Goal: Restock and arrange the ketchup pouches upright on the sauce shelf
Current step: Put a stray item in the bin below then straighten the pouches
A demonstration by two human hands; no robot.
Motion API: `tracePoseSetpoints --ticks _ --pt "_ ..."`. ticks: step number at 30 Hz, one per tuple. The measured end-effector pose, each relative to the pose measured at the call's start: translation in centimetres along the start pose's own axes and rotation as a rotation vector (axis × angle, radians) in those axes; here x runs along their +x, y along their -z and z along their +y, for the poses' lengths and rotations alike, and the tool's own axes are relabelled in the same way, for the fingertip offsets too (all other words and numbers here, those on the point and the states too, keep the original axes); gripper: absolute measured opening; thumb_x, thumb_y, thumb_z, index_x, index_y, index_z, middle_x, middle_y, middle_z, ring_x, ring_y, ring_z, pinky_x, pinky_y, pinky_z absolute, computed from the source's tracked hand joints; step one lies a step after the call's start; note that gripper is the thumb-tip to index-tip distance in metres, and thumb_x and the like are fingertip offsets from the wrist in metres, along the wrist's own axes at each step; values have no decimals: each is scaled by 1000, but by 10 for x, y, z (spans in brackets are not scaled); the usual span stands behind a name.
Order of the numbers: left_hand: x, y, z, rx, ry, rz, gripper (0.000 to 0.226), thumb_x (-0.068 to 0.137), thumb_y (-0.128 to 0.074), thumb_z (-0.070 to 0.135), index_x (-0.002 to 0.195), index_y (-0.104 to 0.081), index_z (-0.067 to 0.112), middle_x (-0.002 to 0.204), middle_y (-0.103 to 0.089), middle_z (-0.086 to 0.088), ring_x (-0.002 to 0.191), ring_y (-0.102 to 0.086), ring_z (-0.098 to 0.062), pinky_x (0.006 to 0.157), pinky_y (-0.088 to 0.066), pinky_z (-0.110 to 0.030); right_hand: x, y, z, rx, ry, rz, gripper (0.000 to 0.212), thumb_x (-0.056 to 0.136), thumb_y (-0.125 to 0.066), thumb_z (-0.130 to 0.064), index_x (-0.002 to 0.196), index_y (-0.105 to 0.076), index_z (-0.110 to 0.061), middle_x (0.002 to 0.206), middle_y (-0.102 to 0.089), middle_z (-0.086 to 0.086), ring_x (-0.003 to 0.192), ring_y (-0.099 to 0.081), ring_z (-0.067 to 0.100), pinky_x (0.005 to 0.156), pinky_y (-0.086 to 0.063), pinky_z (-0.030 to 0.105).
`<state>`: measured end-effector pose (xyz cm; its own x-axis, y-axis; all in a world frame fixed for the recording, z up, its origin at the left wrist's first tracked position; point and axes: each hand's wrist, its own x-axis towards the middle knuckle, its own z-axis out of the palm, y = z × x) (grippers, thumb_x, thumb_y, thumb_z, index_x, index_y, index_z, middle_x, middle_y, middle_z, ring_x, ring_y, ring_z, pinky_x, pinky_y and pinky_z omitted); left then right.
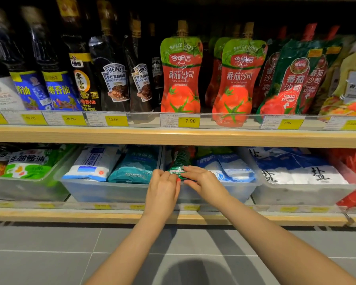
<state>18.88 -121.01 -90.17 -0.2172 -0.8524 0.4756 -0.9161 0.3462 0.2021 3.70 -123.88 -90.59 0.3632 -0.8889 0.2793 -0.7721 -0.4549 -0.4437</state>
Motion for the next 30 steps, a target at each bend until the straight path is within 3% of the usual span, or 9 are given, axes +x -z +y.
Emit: tracePoseSetpoints --ticks 4,8,10,13,18,20,23,26,30 --pt "-2 -7 -6 -92 -11 42 16 83 -66 22 91 -67 8 83 -66 -9 82 -57 -26 69 -49 -37 0 -4 -2 -5 -11 29 29 91 -54 -12 119 -61 -8 131 -57 10 128 -47 21 111 -30 28" --pt "-7 -10 -23 -322 13 19 62 70 -75 41 121 -54 11 112 -59 -5 105 -52 -19 89 -42 -28 -8 11 -8 50 25 120 25 89 -57 -8 113 -65 -4 122 -63 13 123 -53 23 108 -34 28" --pt "-5 -10 -27 -398 31 3 73 69 -78 37 130 -47 12 124 -53 -4 116 -45 -15 98 -36 -27 -16 25 -17 64 68 157 24 87 -59 -9 109 -67 -4 117 -66 13 117 -57 21 105 -39 27" --pt "7 -9 -23 -574 43 -32 68 72 -77 25 132 -46 17 129 -52 -2 121 -41 -10 102 -35 -26 -25 51 -36 122 112 236 20 85 -61 -10 102 -70 -4 108 -70 11 103 -59 10 95 -39 11" --pt "32 17 -9 -670 89 -126 46 67 -76 39 100 -52 61 98 -57 35 98 -55 2 83 -45 -15 -21 106 -55 334 27 344 14 85 -62 -7 93 -73 -5 87 -71 -4 82 -60 -4 72 -45 6" --pt "39 30 2 -655 100 -188 30 63 -72 53 89 -57 56 84 -63 30 86 -61 2 73 -50 -18 -18 128 -56 437 -55 329 14 86 -61 -8 92 -73 -7 84 -70 -4 78 -62 -1 71 -48 12" --pt "47 42 22 -596 94 -189 37 64 -69 58 93 -64 35 84 -68 15 81 -64 -6 69 -53 -30 -22 149 -54 647 -180 344 17 86 -60 -7 101 -66 -8 97 -69 4 91 -64 13 82 -53 27" --pt "53 51 50 -597 86 -180 37 69 -68 54 93 -67 27 86 -72 6 79 -65 -9 68 -53 -31 -38 148 -50 760 -282 310 50 77 -71 -6 123 -51 -10 115 -63 4 107 -60 13 91 -49 25" --pt "61 53 96 -516 -29 -193 35 68 -66 57 83 -67 25 77 -72 2 72 -65 -13 60 -48 -28 -63 152 -35 870 -427 366 45 72 -73 1 109 -52 -12 105 -64 9 89 -66 13 71 -56 21"
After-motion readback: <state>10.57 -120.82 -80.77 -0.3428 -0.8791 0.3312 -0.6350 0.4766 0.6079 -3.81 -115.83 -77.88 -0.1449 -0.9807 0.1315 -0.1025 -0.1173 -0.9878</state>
